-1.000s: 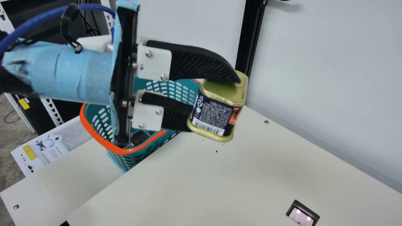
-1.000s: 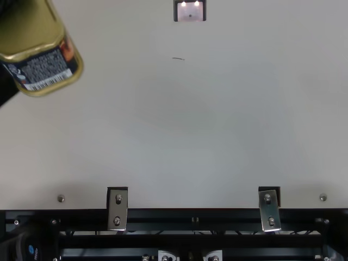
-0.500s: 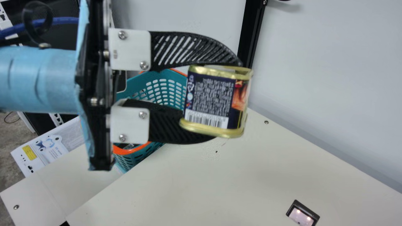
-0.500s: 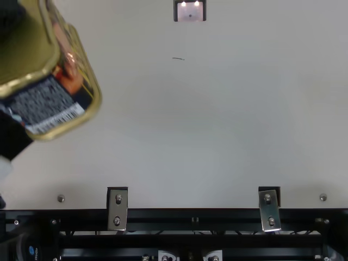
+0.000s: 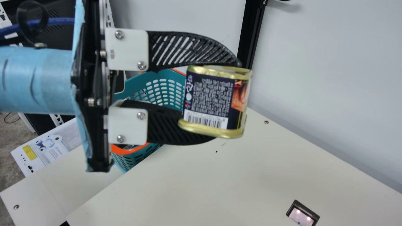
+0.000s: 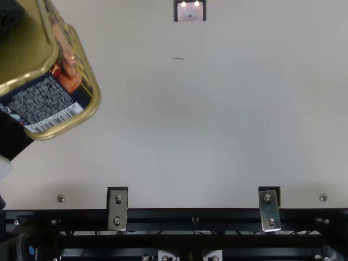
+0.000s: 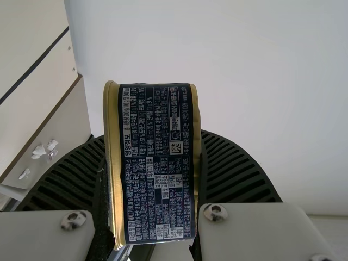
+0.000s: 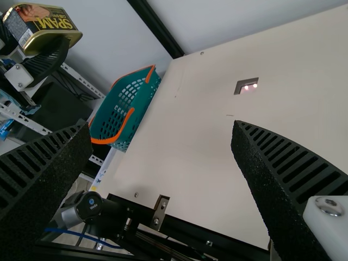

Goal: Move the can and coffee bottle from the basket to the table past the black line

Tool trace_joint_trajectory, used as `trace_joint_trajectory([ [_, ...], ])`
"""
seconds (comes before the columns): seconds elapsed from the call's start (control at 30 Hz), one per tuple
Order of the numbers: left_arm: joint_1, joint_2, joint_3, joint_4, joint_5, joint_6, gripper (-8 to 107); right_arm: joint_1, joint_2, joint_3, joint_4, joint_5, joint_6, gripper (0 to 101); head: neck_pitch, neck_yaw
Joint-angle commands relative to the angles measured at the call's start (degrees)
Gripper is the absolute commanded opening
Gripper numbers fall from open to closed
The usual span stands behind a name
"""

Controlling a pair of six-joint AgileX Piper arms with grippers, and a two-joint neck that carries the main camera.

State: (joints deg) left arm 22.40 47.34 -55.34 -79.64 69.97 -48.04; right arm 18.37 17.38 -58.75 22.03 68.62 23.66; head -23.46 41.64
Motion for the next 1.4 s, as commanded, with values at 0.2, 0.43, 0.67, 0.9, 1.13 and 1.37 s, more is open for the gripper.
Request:
trace_joint_trajectory([
  [0.2, 0.00, 0.00, 0.00, 0.00, 0.00, 0.00, 10, 0.00, 0.00, 0.00, 0.00, 0.00, 0.00, 101, -1.46, 1.42],
  [0.43, 0.00, 0.00, 0.00, 0.00, 0.00, 0.00, 10, 0.00, 0.00, 0.00, 0.00, 0.00, 0.00, 101, -1.46, 1.42],
  [0.67, 0.00, 0.00, 0.00, 0.00, 0.00, 0.00, 10, 0.00, 0.00, 0.00, 0.00, 0.00, 0.00, 101, -1.46, 1.42],
  [0.9, 0.34, 0.39, 0.15, 0.62, -0.07, 1.77, 10, 0.00, 0.00, 0.00, 0.00, 0.00, 0.00, 101, -1.46, 1.42],
  [1.13, -2.02, 3.07, -1.41, 11.45, -4.52, 13.42, 10, 0.00, 0.00, 0.00, 0.00, 0.00, 0.00, 101, -1.46, 1.42],
  [1.37, -10.14, 7.69, -3.38, 25.68, -16.64, 27.36, 10, 0.00, 0.00, 0.00, 0.00, 0.00, 0.00, 101, -1.24, 1.54],
])
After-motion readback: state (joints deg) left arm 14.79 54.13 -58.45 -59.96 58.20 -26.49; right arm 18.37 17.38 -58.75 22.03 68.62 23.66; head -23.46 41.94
